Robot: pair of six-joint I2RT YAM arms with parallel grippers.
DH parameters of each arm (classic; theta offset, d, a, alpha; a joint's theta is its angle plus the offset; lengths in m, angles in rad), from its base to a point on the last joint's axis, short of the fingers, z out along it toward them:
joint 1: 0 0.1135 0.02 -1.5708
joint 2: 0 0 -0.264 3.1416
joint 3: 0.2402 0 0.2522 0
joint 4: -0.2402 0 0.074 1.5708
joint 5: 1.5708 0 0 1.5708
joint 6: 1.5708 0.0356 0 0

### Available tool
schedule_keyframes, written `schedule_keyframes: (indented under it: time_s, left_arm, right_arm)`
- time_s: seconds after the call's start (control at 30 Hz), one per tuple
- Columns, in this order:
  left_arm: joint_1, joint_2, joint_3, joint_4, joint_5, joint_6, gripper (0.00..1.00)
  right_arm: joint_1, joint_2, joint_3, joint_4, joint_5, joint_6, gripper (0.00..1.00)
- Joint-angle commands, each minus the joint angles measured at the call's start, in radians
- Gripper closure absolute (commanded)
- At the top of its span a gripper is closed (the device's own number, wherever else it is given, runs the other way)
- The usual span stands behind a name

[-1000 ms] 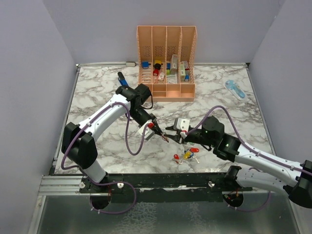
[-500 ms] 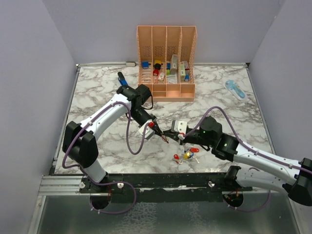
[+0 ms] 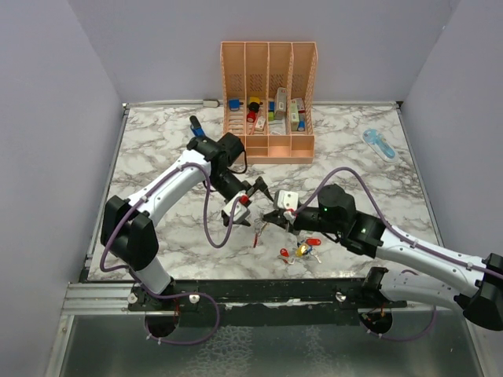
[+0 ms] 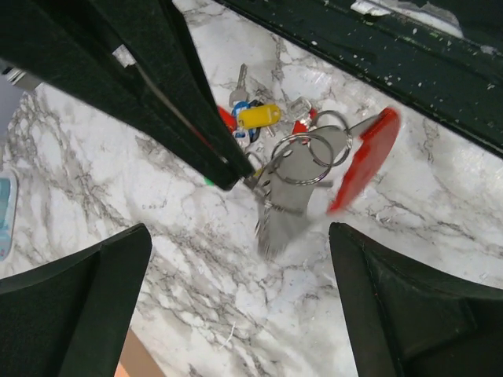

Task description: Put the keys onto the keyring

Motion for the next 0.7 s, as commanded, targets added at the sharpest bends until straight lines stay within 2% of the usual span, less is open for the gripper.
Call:
schedule_keyframes:
  time_s: [0.0, 0.13, 0.27, 0.47, 0.6, 0.67]
  left_arm:
    - [0.037, 0.009, 0.045, 0.024, -0.031, 0.077, 0.01]
    - [0.100, 0.016, 0.087, 0.058, -0.046, 0.013, 0.01]
    - [0.179, 0.046, 0.167, 0.095, -0.069, -0.099, 0.01]
    - [0.288, 0.086, 0.307, 0.171, -0.021, -0.325, 0.01]
    - [0.295, 0.021, 0.273, 0.285, -0.004, -0.432, 0.01]
    - [0.296, -0.028, 0.210, 0.434, -0.010, -0.593, 0.01]
  right_arm:
    - [0.007, -0.015, 0.047, -0.080, 0.063, 0.124, 0.99]
    - [0.007, -0.009, 0.102, -0.167, 0.170, 0.235, 0.99]
    - [0.008, 0.028, 0.179, -0.245, 0.343, 0.368, 0.99]
    - [0.006, 0.207, 0.405, -0.458, 0.468, 0.551, 0.99]
    - [0.007, 0.349, 0.588, -0.671, 0.552, 0.686, 0.99]
    - [0.003, 0.405, 0.670, -0.761, 0.607, 0.765, 0.99]
